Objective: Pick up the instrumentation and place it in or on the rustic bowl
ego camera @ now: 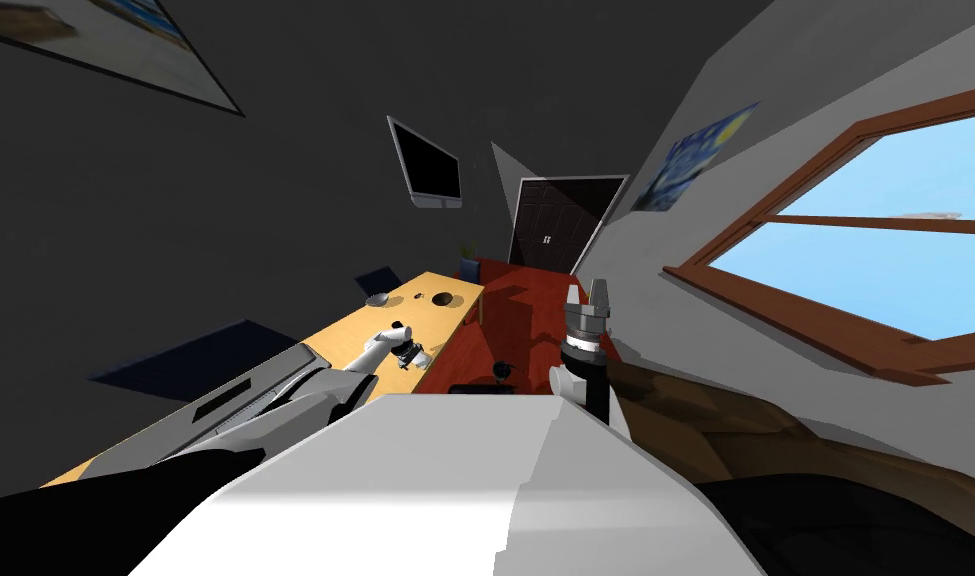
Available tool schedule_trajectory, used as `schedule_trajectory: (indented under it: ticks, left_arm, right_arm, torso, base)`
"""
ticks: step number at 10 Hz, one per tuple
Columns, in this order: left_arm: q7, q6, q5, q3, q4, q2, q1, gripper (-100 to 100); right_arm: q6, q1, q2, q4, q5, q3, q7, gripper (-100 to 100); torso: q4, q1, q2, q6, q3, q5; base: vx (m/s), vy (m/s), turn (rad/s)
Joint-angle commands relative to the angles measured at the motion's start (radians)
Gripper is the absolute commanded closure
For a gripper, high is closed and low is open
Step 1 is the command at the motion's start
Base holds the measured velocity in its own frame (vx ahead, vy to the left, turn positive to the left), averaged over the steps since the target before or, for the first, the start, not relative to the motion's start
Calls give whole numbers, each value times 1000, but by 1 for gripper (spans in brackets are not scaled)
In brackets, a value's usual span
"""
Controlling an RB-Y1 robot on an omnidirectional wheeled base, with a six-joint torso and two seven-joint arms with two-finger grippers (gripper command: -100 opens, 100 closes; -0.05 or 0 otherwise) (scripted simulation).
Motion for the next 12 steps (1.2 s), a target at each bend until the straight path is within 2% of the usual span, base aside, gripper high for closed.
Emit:
schedule_trajectory:
  ticks: [1, 2, 3, 4, 6, 10, 12]
  left_arm:
    - [0, 9, 2, -3, 2, -1, 3, -100]
    - [0, 4, 1, -2, 3, -1, 1, -100]
    - [0, 4, 1, -2, 4, -1, 1, 0]
    - [28, -15, -15, -3, 29, -23, -10, -100]
    - [55, -33, -32, -4, 54, -45, -21, -100]
    - [139, -90, -81, -6, 128, -111, -55, -100]
    - [135, -80, -77, -6, 107, -105, -43, -100]
  right_arm:
    - [0, 0, 0, 0, 0, 0, 0, 0]
    - [0, 0, 0, 0, 0, 0, 0, 0]
    - [0, 0, 0, 0, 0, 0, 0, 0]
    - [0, 0, 0, 0, 0, 0, 0, 0]
    - [0, 0, 0, 0, 0, 0, 0, 0]
    - [0, 0, 0, 0, 0, 0, 0, 0]
    - [0, 0, 0, 0, 0, 0, 0, 0]
  torso:
    - [0, 0, 0, 0, 0, 0]
    - [0, -1, 0, 0, 0, 0]
    - [0, 0, 2, 0, 1, 0]
    - [0, 0, 2, 0, 1, 0]
    - [1, 5, 4, 0, 2, 1]
    - [1, 6, 5, 0, 3, 1]
    - [1, 5, 5, 0, 3, 1]
  base:
    - [21, -5, 24]
    - [-8, 3, 1]
    - [0, 0, 0]
    - [-24, 39, -106]
    - [-44, 103, -119]
    - [-53, 111, -121]
    - [-28, 55, -42]
